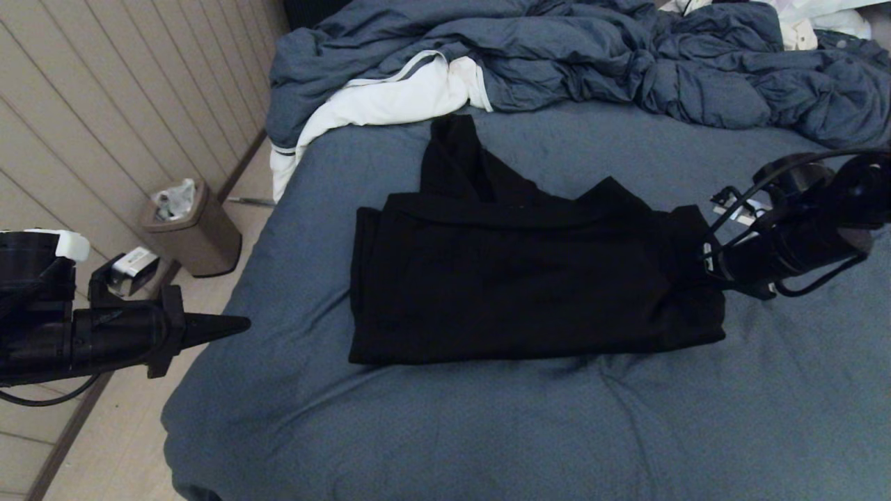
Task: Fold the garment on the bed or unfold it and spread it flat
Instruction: Fold the black sweatshirt
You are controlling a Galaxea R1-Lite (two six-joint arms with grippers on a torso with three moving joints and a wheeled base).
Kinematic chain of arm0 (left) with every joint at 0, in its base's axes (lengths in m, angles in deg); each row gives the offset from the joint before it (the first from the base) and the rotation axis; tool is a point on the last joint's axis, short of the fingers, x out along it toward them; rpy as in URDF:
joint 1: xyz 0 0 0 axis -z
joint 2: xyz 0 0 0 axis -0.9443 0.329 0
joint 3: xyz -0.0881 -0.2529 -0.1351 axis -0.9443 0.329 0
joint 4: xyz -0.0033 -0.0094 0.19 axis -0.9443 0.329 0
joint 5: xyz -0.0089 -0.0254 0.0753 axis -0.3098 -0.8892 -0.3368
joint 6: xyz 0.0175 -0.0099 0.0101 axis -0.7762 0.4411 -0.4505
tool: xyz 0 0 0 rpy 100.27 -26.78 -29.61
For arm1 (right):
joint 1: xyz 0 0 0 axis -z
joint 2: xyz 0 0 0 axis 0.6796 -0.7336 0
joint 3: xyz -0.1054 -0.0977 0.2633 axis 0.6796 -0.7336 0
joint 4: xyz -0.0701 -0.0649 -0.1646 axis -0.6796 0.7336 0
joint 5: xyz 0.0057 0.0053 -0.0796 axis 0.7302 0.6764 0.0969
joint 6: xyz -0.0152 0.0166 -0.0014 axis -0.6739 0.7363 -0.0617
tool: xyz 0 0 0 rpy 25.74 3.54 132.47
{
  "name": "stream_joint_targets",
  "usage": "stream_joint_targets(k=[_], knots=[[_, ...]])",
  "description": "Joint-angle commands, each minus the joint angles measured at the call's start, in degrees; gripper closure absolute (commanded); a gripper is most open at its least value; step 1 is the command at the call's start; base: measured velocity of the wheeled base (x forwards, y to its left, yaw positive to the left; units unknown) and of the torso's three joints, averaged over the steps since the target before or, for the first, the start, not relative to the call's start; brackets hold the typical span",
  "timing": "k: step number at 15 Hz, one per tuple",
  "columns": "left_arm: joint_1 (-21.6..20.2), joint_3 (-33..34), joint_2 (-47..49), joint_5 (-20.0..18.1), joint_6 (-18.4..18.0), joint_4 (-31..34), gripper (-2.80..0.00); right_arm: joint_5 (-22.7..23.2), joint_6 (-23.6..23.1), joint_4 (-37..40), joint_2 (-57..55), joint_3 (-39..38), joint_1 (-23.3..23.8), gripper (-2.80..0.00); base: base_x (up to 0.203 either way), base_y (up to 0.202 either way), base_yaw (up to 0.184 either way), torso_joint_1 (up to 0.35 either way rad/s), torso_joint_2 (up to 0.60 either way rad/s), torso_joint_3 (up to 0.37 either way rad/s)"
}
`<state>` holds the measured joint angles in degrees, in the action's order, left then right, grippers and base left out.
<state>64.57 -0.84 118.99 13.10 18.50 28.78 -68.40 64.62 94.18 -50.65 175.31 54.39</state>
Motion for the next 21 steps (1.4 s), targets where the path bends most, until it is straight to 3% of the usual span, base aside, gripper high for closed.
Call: stream_joint_targets(k=[1,21], knots=[[0.15,0.03,0.15,-0.2,0.19,-0.07,0.0,0.24,-0.36,0.2,1.11,-1.67,0.81,0.0,0.0,0.0,0.0,0.0,0.0,0.0],[0.42,0.12,0.22,-0.2,0.02,-0.08,0.0,0.24,-2.42,0.34,6.38,-6.72,1.87,0.0,0.0,0.0,0.0,0.0,0.0,0.0]])
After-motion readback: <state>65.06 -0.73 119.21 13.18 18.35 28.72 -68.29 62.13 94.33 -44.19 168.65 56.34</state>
